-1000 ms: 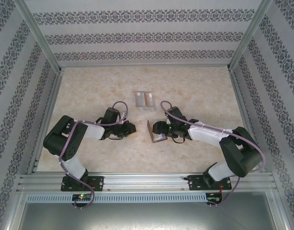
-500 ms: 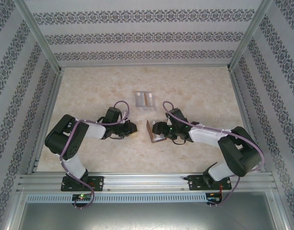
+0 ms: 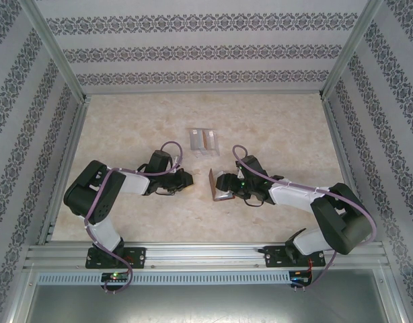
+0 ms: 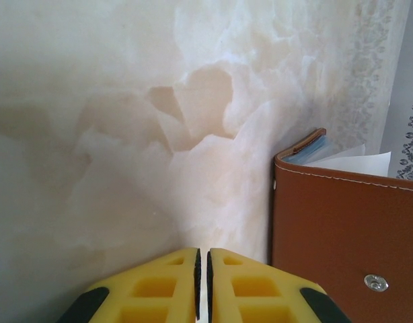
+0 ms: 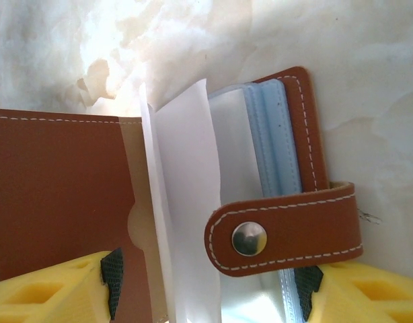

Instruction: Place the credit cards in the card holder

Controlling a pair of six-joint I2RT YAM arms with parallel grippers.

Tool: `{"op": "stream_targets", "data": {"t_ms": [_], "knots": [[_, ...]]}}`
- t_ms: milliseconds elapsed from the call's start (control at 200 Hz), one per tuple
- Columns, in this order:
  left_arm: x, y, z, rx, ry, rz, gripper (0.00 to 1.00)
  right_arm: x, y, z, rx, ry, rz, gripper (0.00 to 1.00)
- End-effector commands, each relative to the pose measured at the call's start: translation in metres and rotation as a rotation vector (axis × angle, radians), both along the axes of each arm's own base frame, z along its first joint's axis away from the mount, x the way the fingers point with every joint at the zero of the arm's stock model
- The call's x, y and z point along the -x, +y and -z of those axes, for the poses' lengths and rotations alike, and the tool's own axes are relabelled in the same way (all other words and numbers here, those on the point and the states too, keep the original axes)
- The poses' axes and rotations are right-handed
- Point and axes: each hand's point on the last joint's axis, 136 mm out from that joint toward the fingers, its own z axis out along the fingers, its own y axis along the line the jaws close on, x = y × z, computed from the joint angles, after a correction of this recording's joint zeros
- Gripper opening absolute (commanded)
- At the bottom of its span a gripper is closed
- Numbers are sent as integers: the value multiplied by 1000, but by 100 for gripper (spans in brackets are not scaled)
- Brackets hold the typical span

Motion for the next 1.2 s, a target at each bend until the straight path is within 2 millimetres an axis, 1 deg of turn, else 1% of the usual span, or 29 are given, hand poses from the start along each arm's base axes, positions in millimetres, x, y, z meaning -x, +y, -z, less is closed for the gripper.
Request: {"op": "stream_targets", "data": {"t_ms": [0,145,235,350,460,540,694,819,1004,1194], "knots": [[3,-11,8,-21,8,21,14,2,9,-4,-51,-9,-7,70],[2,-12,8,-19,8,20,14,-1,13,-13,-90,-36,0,69],[1,-12,10,-23,7,19,14,-3,14,-18,-97,-52,-3,67],[-1,-14,10,-19,9,18,14,-5,17,-19,-107,-53,-11,61],[0,-15,11,-13,11,22,14,-4,20,-15,-116,-38,-18,60],[-1,-15,11,-12,10,22,13,-3,19,-13,-114,-32,-13,63],[1,-14,12,-14,9,24,13,1,3,-6,-26,-23,13,67],[1,-14,11,-14,9,25,13,5,-1,-6,-13,-20,8,68],[1,-15,11,-18,10,28,13,9,-1,1,-1,-6,-1,69],[2,-15,12,-20,11,30,13,16,9,8,3,11,-29,69]]}}
